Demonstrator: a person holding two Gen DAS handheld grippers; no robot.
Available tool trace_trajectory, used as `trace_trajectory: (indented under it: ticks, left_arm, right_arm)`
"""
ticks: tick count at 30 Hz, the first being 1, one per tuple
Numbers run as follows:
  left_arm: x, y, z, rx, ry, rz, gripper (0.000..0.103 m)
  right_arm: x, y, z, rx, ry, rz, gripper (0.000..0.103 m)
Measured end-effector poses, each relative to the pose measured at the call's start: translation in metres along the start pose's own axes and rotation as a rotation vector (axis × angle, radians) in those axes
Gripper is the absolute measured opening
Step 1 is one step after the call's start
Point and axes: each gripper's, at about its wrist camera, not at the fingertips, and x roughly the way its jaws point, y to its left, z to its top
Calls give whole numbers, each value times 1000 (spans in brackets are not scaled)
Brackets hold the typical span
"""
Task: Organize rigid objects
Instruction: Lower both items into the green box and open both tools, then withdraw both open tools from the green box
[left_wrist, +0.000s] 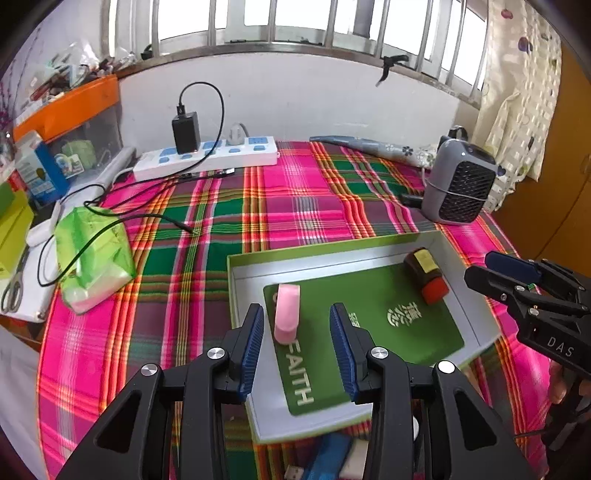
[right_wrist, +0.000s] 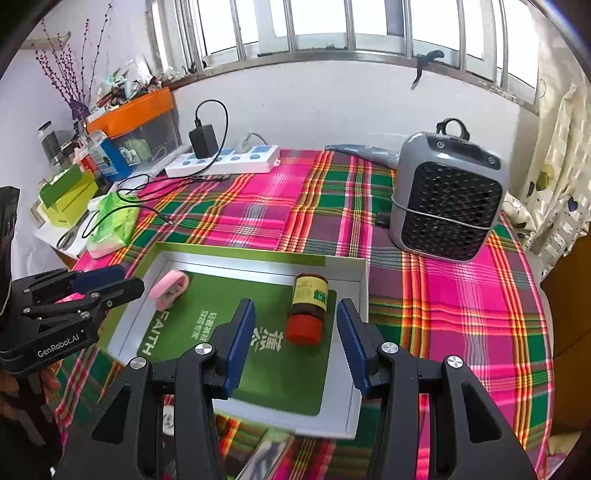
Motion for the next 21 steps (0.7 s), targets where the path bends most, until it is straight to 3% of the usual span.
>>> trace_trajectory:
  ticks: [21]
  left_arm:
    - [-59,12,-64,-33,-45,-2,36]
  right_arm:
    - [-50,5,-61,40,-25,5,47]
